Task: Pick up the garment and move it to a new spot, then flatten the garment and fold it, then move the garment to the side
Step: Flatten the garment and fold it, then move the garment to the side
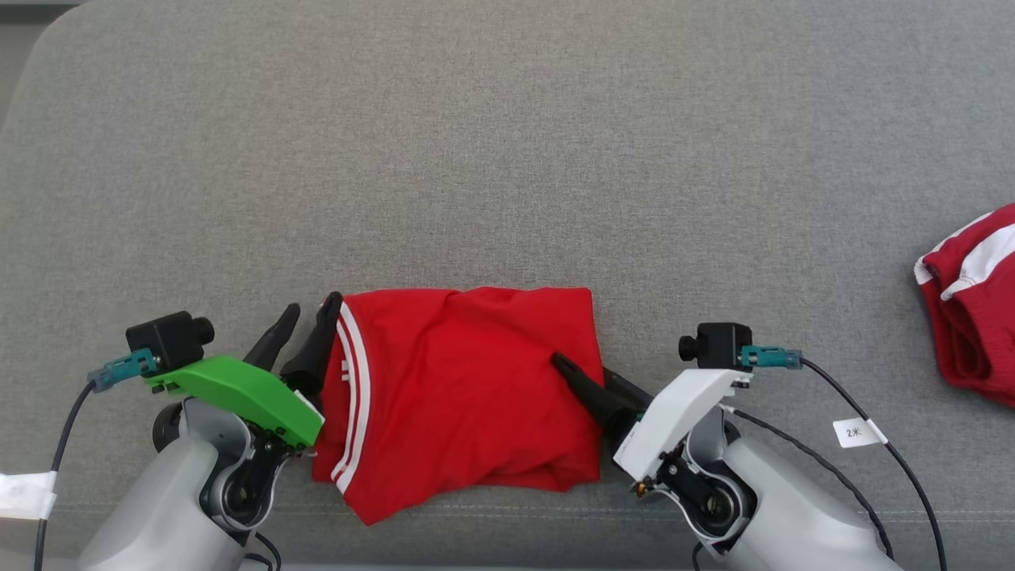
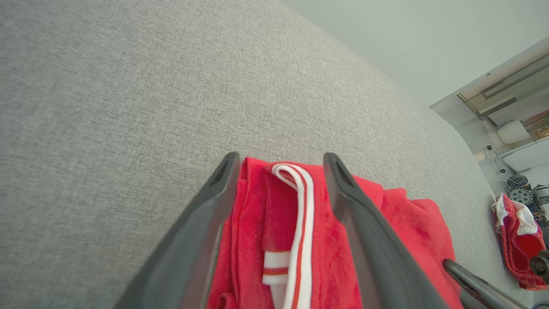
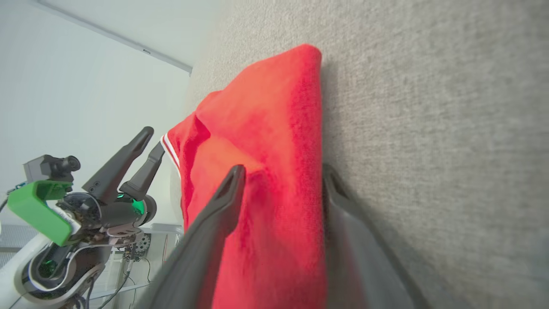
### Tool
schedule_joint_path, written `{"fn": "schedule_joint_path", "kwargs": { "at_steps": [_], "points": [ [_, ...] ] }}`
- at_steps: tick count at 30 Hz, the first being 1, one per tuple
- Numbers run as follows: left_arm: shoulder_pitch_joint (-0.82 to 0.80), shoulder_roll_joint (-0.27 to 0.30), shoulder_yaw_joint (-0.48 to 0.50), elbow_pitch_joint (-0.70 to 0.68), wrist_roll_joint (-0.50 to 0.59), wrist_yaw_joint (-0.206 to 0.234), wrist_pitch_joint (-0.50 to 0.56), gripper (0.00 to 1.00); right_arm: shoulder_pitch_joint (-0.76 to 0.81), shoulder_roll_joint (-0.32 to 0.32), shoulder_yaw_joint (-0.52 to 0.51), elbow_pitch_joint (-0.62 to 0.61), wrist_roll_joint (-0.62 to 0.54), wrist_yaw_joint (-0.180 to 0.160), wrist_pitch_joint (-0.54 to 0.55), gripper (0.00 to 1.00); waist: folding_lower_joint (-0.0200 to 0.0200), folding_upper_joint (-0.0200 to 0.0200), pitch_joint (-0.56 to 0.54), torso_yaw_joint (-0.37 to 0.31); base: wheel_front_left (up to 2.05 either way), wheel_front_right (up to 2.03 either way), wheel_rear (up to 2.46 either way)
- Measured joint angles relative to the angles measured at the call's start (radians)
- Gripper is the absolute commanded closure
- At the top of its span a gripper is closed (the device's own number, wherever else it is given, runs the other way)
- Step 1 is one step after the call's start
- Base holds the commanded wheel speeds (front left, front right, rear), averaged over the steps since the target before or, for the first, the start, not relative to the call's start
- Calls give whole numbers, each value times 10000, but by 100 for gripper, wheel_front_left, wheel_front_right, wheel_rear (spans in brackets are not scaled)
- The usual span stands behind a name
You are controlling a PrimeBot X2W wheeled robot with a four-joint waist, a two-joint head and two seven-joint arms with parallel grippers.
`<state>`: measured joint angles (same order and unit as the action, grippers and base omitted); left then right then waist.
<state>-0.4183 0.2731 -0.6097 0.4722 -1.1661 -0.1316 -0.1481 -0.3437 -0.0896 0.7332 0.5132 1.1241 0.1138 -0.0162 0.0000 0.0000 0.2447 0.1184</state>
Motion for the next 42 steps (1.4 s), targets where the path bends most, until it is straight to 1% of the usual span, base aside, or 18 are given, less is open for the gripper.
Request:
{"fn": "schedule_joint_path", "kwargs": {
  "at_steps": [1,2,3,5,6,8,9,10,11,13,15,21,24,25,30,33,38,42],
  "points": [
    [0,0,0,0,0,0,0,0,0,0,0,0,0,0,0,0,0,0,0,0,0,0,0],
    [0,-19,73,25,-59,0,-134,0,45,13,-100,-12,368,4,100,0,0,0,-18,10,0,0,0],
    [0,-31,119,33,-107,0,-219,0,45,10,-127,-12,489,6,167,0,0,0,-27,18,0,0,0],
    [3,-82,178,29,-182,0,-336,0,51,0,-150,-4,564,6,186,0,0,0,-46,54,0,0,0],
    [3,-82,178,29,-182,0,-336,0,51,0,-150,-4,564,6,186,45,0,0,-46,54,0,0,0],
    [26,-140,198,17,-247,0,-422,0,50,-19,-176,25,571,6,240,77,0,0,-69,103,0,0,0],
    [48,-161,190,8,-274,0,-422,0,50,-27,-199,35,625,6,280,88,0,0,-79,134,0,0,0],
    [83,-178,186,2,-276,0,-424,0,50,-27,-230,44,740,8,345,97,0,0,-88,166,0,0,0],
    [115,-205,174,-2,-291,0,-453,0,50,-44,-274,54,888,10,399,100,0,0,-97,203,0,0,0],
    [181,-268,132,-40,-441,0,-523,0,33,-77,-334,75,1005,88,510,100,0,0,-124,284,0,0,0],
    [270,-282,88,-77,-472,0,-550,0,21,-138,-339,90,1005,90,625,100,0,0,-163,369,0,0,0],
    [512,-104,84,-182,-470,0,-690,0,-221,-640,-311,94,965,92,1064,100,0,0,-315,541,0,0,0],
    [673,38,242,-224,-510,0,-746,0,-655,-1216,-324,94,798,94,1271,100,0,0,-374,513,0,0,0],
    [802,88,290,-245,-529,0,-830,0,-943,-1664,-370,84,671,94,1404,100,0,0,-416,448,0,0,0],
    [1230,127,384,-286,-573,0,-907,0,-1423,-2602,-472,-48,410,94,1875,100,0,0,-539,233,0,0,0],
    [1491,184,539,-337,-650,0,-918,0,-1608,-3294,-533,-151,320,88,2270,100,0,0,-622,81,0,0,0],
    [1783,240,834,-545,-734,0,-993,0,-1908,-4406,-794,-709,274,-12,2807,100,0,0,-715,-209,0,0,0],
    [2033,272,988,-660,-736,0,-995,0,-2221,-4945,-966,-1371,268,-40,3118,100,0,0,-753,-489,0,0,0]
  ]
}}
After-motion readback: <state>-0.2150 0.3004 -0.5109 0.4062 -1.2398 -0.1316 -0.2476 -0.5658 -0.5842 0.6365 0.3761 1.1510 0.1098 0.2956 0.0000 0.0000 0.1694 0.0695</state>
